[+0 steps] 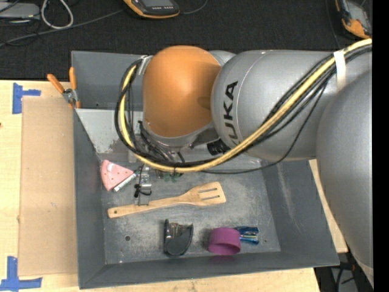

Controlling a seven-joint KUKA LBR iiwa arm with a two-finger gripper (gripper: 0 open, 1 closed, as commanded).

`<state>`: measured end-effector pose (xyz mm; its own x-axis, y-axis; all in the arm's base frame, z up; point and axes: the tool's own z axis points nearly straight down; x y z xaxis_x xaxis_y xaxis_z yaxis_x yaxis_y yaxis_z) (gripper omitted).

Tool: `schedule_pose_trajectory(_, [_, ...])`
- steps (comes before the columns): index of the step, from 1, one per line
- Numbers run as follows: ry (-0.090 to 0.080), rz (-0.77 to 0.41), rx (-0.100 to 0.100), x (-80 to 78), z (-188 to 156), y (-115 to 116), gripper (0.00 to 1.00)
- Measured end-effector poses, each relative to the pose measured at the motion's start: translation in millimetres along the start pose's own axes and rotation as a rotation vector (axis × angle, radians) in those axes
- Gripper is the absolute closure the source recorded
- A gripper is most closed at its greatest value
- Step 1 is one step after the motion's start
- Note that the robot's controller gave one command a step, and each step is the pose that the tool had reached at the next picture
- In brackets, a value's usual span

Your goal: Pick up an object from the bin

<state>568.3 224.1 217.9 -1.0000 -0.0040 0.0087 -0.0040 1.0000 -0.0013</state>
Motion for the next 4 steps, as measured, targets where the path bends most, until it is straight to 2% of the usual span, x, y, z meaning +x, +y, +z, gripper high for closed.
schedule_pose_trajectory(1, [-0.007, 0.005, -0.002, -1.7, -4.9, -1.7, 0.00])
schedule_pose_trajectory(2, [-0.009, -0.056, -0.002, -0.2, 92.2, -28.8, 0.00])
schedule_pose_trajectory(3, [-0.008, -0.055, -0.003, 7.1, 108.4, -36.6, 0.00])
schedule_pose_trajectory(4, [-0.004, -0.181, 0.004, -4.1, 109.9, -114.9, 0.00])
